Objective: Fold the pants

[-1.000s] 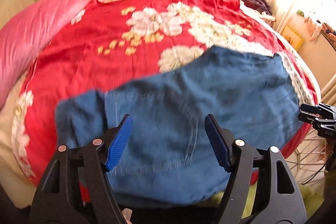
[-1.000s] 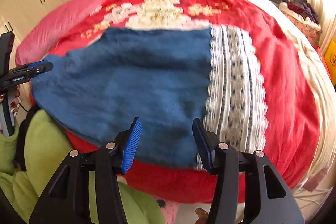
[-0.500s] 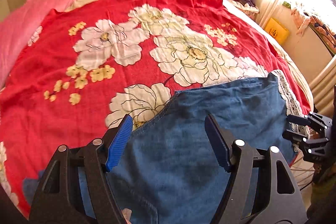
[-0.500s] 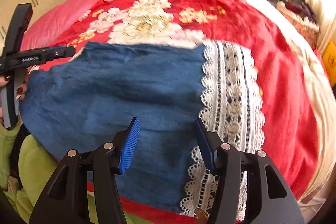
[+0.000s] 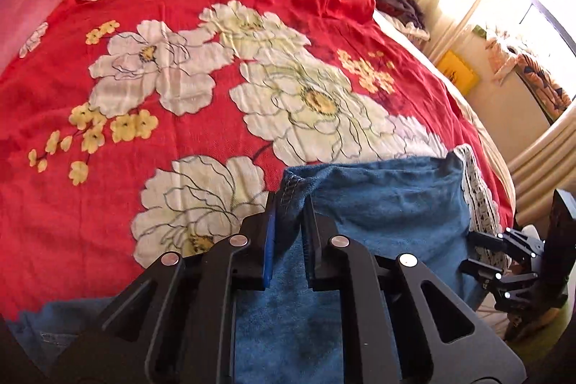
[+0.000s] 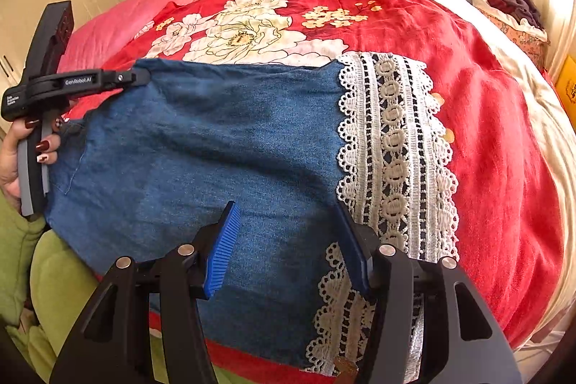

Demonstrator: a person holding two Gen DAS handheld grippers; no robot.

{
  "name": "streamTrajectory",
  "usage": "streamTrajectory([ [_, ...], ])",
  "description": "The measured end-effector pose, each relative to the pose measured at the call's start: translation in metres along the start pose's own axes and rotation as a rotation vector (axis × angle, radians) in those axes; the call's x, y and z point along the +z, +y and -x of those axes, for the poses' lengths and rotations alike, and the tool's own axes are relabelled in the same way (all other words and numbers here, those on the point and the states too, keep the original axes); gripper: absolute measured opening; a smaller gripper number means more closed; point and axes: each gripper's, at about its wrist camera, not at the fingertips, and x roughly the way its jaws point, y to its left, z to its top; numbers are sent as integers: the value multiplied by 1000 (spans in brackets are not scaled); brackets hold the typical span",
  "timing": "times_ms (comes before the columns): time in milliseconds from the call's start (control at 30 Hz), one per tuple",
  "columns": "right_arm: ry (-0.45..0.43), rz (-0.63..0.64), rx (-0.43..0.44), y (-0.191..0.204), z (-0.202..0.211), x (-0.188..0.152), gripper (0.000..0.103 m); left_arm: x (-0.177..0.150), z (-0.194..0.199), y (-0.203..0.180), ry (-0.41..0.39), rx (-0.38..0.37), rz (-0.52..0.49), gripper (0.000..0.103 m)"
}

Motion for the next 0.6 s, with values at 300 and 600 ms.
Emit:
streamTrajectory([
  [300, -54, -25, 7, -10, 22, 17, 52, -8, -19, 6, 30, 34, 4, 6],
  [600, -110, -173, -36, -78, 14, 81, 52, -4, -13, 6, 15, 22, 3, 7],
])
